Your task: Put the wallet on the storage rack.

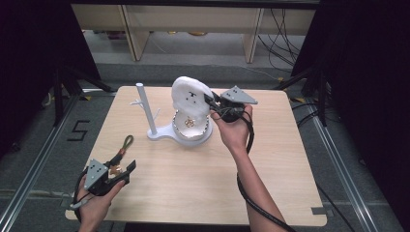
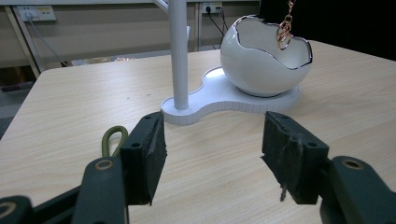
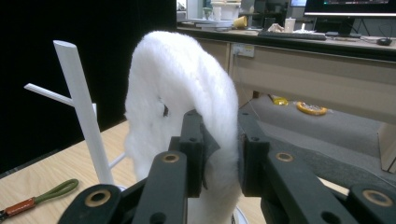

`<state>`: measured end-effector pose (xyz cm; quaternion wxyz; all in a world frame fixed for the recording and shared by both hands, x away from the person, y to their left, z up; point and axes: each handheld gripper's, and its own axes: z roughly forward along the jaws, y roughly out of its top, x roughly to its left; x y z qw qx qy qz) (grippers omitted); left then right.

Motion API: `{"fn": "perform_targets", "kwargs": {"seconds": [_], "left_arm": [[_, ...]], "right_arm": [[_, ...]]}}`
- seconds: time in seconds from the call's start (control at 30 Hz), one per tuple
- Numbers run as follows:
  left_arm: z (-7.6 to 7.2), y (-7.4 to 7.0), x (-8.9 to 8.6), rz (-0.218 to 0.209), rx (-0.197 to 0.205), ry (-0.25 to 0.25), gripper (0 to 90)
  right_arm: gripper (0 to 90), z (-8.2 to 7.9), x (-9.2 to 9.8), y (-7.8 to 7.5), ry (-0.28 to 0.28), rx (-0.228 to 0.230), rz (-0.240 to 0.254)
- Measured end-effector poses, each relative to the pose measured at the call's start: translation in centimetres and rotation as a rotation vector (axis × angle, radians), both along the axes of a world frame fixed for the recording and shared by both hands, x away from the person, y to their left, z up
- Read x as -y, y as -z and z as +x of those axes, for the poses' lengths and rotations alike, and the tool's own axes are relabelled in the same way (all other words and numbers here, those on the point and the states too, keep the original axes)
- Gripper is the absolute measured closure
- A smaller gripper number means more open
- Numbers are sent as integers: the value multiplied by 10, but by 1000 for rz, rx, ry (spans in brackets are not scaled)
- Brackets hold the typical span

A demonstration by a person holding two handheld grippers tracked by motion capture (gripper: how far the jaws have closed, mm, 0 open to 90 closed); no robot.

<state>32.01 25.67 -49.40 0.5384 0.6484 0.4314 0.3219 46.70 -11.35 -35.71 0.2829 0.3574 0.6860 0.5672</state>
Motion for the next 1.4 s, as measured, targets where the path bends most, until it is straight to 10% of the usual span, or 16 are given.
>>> {"fn": "perform_targets", "kwargs": {"seconds": [1.4], "left_arm": [[-1,1,0,1,-11,1,391]], "right_arm": [[765,19,-10,50,8,-97,-98]]}}
